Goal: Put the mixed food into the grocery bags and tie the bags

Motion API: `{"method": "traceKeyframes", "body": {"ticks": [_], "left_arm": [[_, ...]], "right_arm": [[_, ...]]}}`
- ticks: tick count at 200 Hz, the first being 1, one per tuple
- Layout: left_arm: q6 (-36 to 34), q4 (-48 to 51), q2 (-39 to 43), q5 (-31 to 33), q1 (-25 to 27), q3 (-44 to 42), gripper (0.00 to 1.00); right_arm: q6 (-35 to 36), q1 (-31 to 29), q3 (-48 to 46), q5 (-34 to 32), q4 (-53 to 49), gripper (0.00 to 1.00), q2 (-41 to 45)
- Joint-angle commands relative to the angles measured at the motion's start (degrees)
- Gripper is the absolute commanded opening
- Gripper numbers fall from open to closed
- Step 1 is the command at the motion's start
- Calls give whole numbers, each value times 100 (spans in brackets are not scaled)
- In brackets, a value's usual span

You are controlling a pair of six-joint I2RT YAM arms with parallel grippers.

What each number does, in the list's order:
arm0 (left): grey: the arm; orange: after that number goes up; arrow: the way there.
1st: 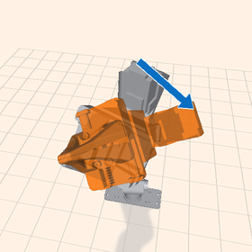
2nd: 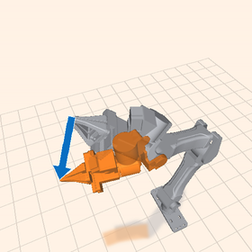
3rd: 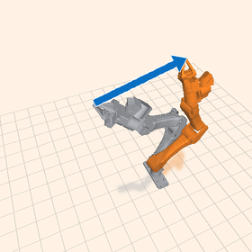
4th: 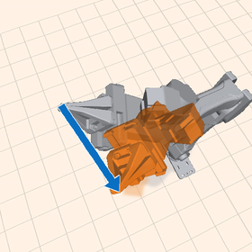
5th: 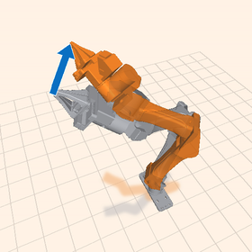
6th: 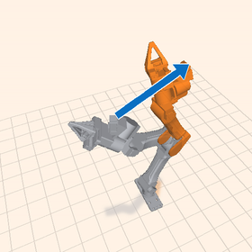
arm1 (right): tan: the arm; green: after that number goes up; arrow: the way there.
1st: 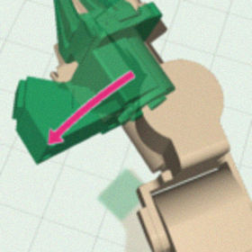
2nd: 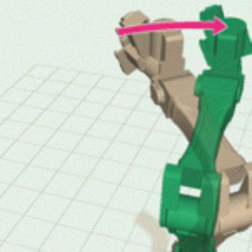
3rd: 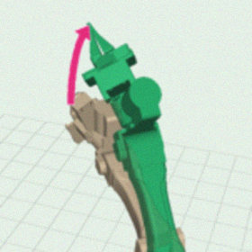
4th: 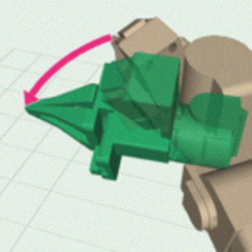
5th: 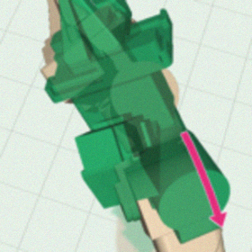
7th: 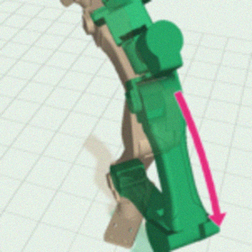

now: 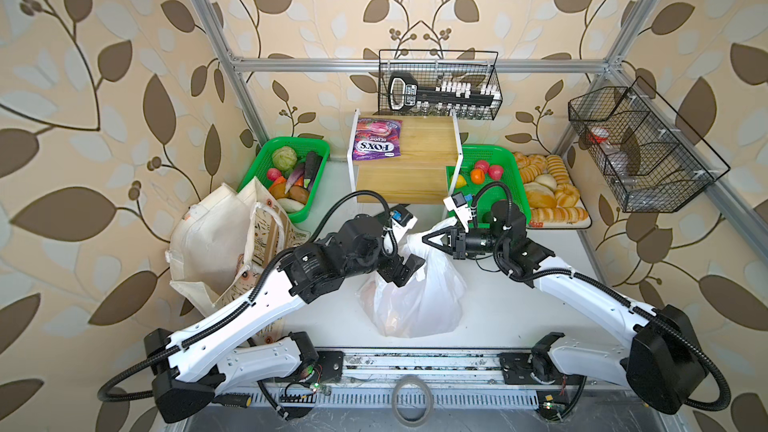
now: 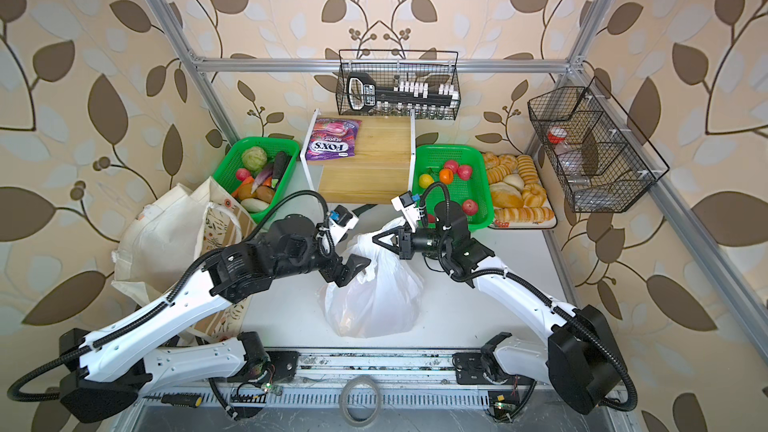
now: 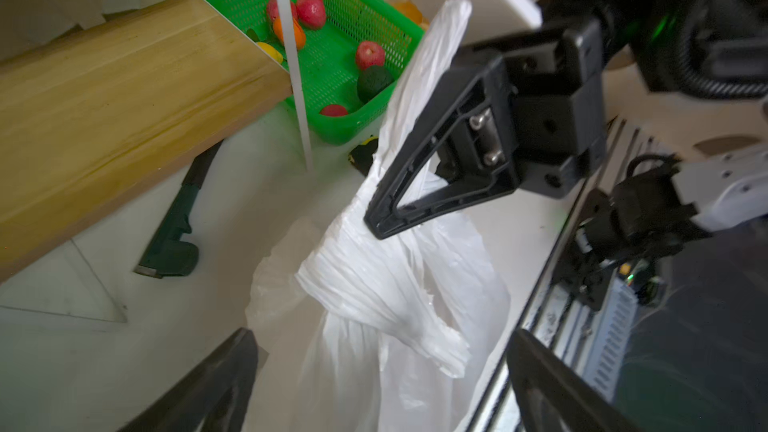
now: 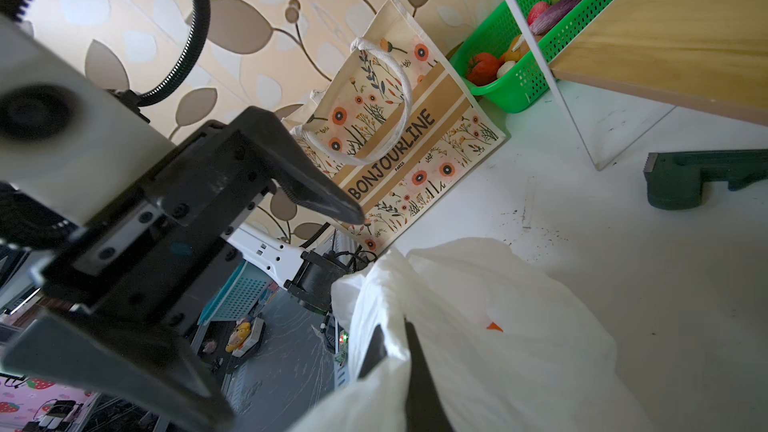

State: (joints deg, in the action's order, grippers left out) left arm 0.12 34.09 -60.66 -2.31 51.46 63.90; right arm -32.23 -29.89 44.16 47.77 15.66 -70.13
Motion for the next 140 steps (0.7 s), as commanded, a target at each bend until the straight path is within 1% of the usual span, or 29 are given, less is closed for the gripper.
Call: {"method": "traceKeyframes", "body": {"ticks": [1,21,47,73,99,121,140], "left_arm": [[-999,194,-179,208,48,241,98],[-1349,402,-472,229,50,396,98],[-1498,619,-755,444,48,628,94],[-1458,479,-869,428,49,668,83],[-1387,565,-1052,291,48,767,73],[-1383,665,-1157,288,48,839,69],[-1375,621,-1166,256,55,857,59]], "right_arm": [[90,-33,49,-25,112,8,105],[76,-33,57,-4,124,8,115],[48,-36,57,32,135,8,131],[20,-47,53,48,143,8,150],[0,-46,57,56,126,8,170],[-18,-59,44,56,120,8,197],[-13,-55,46,75,113,8,202]]}}
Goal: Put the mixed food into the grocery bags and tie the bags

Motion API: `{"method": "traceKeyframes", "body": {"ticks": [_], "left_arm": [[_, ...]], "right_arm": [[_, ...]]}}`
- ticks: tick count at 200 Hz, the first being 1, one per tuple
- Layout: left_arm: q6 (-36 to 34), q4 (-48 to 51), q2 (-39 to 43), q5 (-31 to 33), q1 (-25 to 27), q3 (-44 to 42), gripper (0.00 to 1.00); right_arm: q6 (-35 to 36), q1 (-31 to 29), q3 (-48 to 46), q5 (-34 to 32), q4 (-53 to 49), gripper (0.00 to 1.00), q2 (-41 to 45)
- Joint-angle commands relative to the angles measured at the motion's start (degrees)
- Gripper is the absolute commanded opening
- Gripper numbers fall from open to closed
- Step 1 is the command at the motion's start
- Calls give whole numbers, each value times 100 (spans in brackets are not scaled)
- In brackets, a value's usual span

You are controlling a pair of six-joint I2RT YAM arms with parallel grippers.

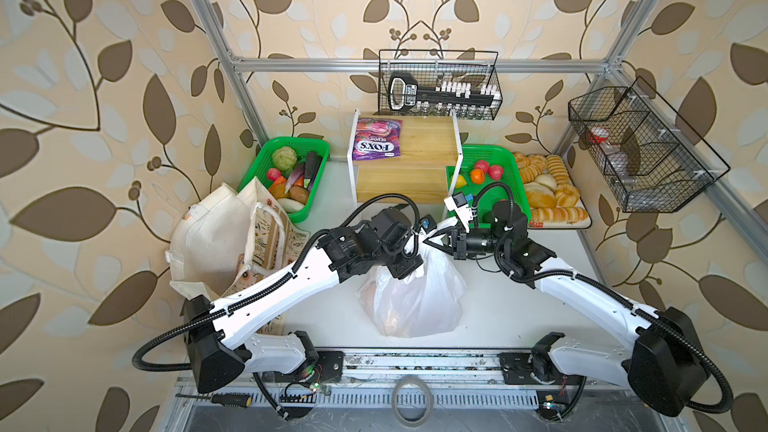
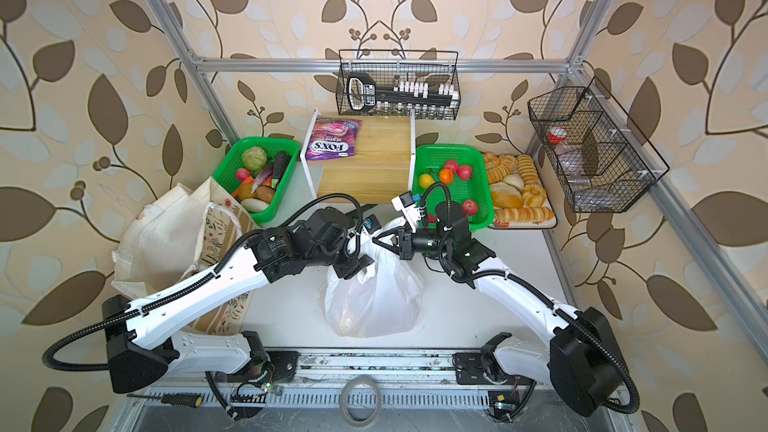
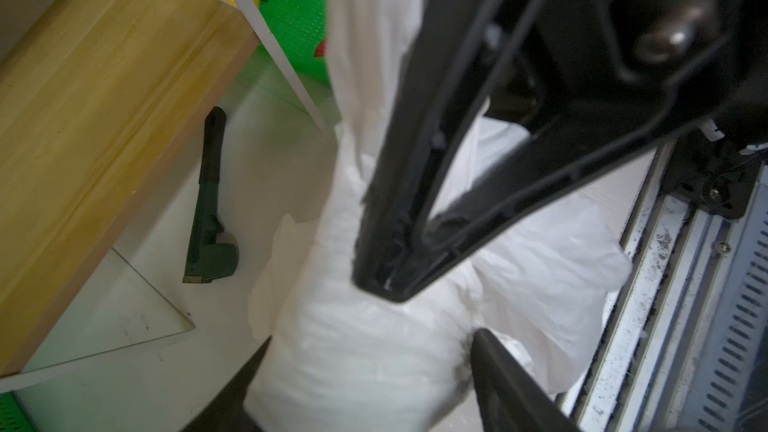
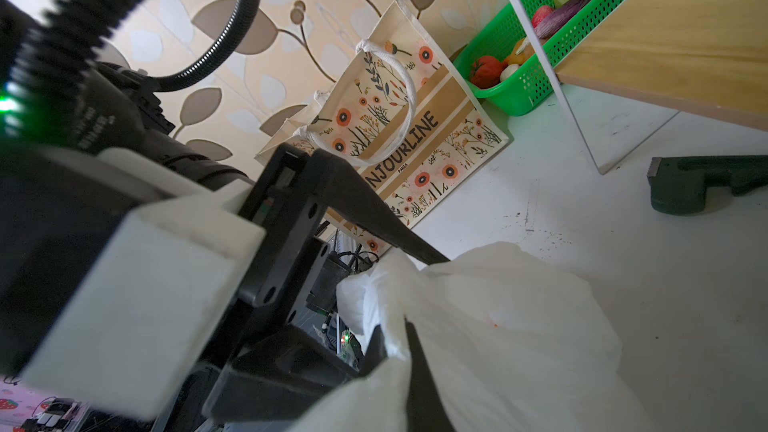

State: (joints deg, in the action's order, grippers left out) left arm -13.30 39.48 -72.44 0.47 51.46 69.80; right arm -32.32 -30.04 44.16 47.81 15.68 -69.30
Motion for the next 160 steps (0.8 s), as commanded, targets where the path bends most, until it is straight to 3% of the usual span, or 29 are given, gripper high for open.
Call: {"method": "traceKeyframes", "body": {"ticks": [1,50,65,91,108,142,160], "left_arm": [[-32,79,12,-21,47,269,59],[-42,72,25,48,52,393,13],[20,39,65,88,57,442,1],[132,-264,333,35,51,262,0],[173,-582,577,-40,52,0,0],[273,-949,908,-134,52,-324,0],[357,-1085,1024,-59,56,-436,0]], "right_arm": [[-4,-34,48,70,106,9,118],[-5,-38,37,147,-51,12,186],[280,-22,74,243,-478,21,284],[951,116,-89,167,-1131,48,582],[1516,77,-306,-217,-1300,58,813],[1922,-66,-723,-545,-593,61,927],[1852,-171,-764,-513,-287,50,890]]}}
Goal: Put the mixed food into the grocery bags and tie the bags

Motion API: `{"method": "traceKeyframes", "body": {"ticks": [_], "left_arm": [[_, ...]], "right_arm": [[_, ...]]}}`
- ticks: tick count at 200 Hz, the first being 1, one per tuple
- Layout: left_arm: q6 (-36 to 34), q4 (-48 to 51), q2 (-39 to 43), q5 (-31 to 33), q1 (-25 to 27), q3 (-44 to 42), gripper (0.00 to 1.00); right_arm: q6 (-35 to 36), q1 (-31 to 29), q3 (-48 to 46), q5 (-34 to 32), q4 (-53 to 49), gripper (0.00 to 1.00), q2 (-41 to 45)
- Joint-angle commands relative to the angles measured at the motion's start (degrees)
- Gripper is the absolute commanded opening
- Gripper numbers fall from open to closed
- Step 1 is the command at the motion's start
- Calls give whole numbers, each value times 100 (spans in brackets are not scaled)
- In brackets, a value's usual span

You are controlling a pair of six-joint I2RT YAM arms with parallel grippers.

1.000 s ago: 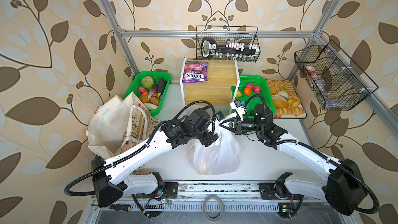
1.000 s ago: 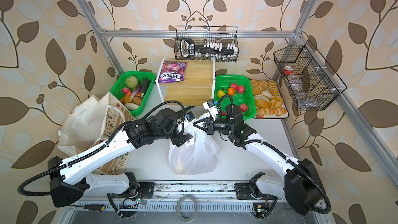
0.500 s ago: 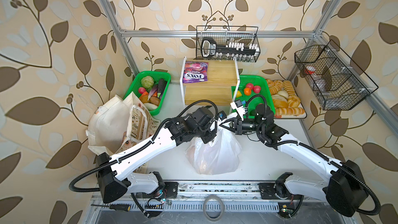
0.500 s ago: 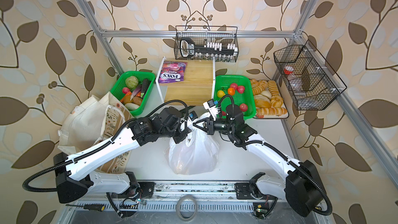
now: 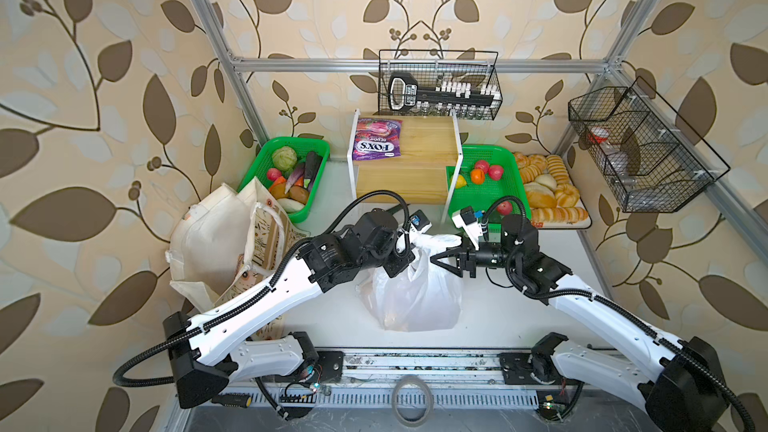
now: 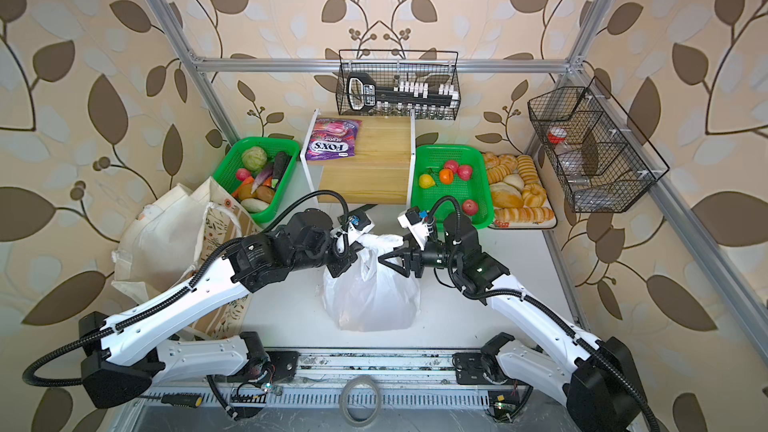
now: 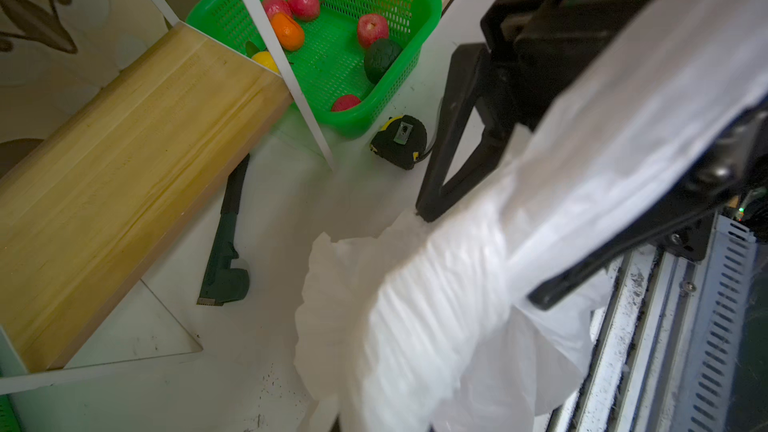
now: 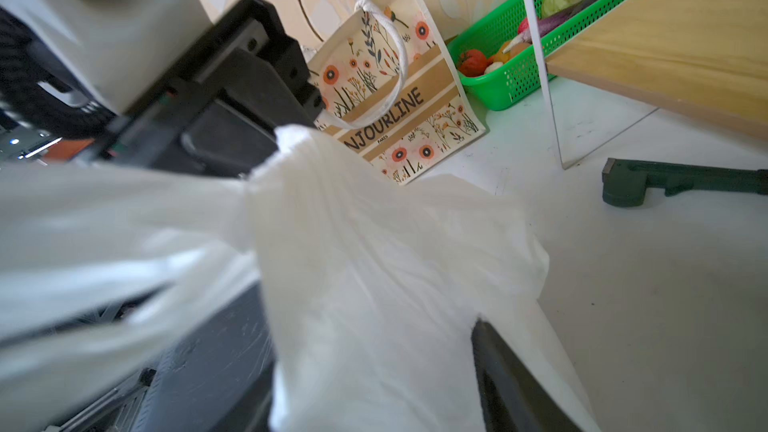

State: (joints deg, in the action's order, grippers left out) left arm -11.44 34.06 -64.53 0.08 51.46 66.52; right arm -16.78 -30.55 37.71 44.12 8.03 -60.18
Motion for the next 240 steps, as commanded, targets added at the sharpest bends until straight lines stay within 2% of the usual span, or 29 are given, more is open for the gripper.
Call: {"method": "traceKeyframes", "body": {"ticks": [1,26,57,76,111,150,173,182,195,209,240], "left_arm": [[174,-543,241,-14,52,-125,0],[408,-1055,450,274,57,-363,0],[604,-1769,697,568,56,-701,0],[536,-1983,798,742,55,-826,0],[431,-2264,922,546,57,-949,0],[576,-2838,1166,-32,49,-1203,0],[378,-3473,1501,-373,48,-1682,0],[345,-3817,1652,-374,48,-1910,0],[333,-4213,1816,-259,48,-2213,0],[163,-4399,1932,-393,48,-2367,0],[58,-4549,2008,-690,48,-2503,0]], "right_arm": [[302,-124,-117,-116,488,49,-29],[328,-327,-32,273,439,23,-117],[91,-492,-93,757,442,5,-53],[-116,-602,-115,1056,532,0,28],[-149,-998,-8,1379,539,0,135],[148,-1235,198,971,181,6,102],[960,-1233,261,669,-529,20,315],[1252,-1212,247,571,-713,23,454],[1665,-1175,241,465,-956,33,692],[1933,-1114,279,293,-1155,36,985],[2016,-759,313,-81,-1142,41,1623]]}}
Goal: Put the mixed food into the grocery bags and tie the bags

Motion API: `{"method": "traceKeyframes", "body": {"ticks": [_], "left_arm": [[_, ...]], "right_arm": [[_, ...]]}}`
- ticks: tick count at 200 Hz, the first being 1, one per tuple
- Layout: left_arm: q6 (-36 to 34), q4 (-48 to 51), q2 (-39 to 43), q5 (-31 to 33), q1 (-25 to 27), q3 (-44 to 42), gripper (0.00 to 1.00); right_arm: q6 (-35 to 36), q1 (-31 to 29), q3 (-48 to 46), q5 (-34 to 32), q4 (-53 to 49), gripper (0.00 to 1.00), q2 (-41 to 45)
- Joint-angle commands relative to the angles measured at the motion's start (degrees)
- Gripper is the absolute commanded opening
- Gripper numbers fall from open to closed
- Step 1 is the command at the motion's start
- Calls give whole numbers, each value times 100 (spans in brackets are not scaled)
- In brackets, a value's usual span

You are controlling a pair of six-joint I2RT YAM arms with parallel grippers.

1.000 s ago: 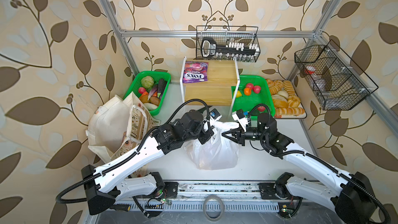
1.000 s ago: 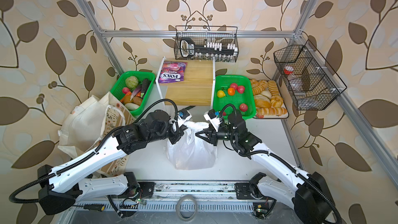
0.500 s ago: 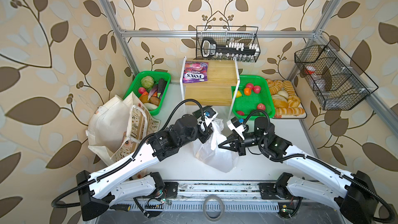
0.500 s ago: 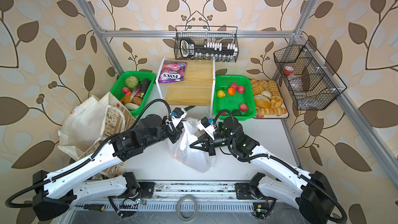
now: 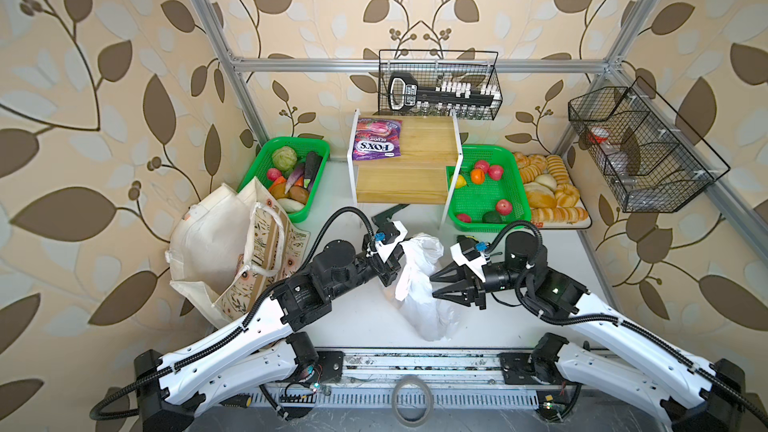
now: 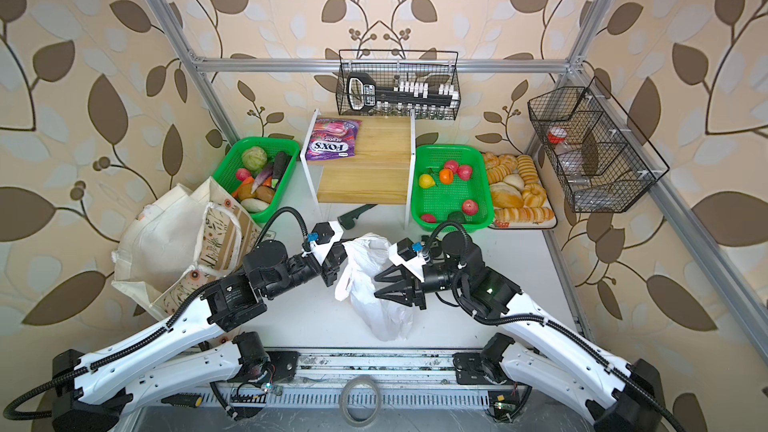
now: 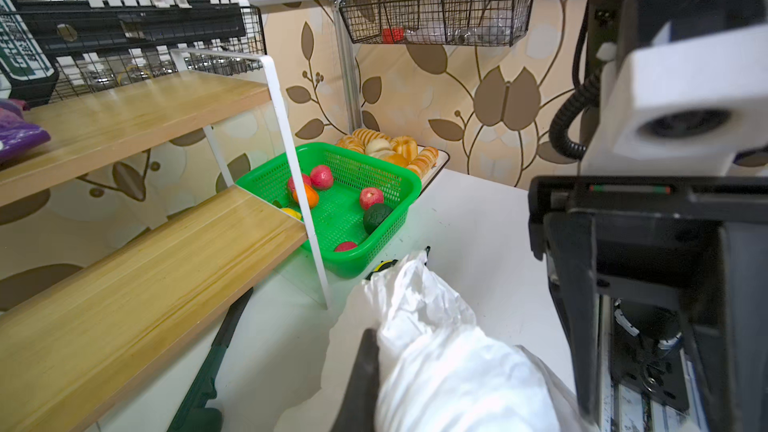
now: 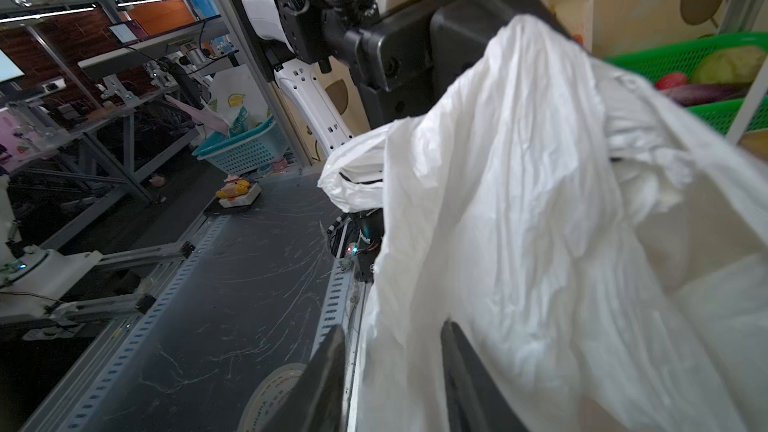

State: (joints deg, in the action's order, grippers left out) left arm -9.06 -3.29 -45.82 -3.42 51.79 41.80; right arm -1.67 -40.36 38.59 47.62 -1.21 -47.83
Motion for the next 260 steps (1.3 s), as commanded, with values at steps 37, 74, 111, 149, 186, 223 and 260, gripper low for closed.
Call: {"method": "traceKeyframes", "body": {"ticks": [37,74,111,149,186,223,260], "left_arm": [[-174,-752,111,-575,15,-55,0],[-4,-852,21,-597,15,-51,0],[365,-963,-104,-532,15,-25,0],[684,-1322,-146,-373,15,-171,0],[769,-1358,-203,-518,15,-180,0],[864,-1376,-150,-517,15,-199,0],[906,-1355,-107,-541,15,-208,0]], "right_arm": [[149,442,175,-1917,294,25,729],[-111,98,382,-1778,626,12,23],[-156,-451,308,-1966,945,5,-577],[-296,-720,116,-1757,1282,5,-757],[-356,-739,49,-2307,1246,10,-662],[-548,-514,-92,-2358,1253,13,-505],[-562,-447,-218,-2630,1110,19,-422]]}}
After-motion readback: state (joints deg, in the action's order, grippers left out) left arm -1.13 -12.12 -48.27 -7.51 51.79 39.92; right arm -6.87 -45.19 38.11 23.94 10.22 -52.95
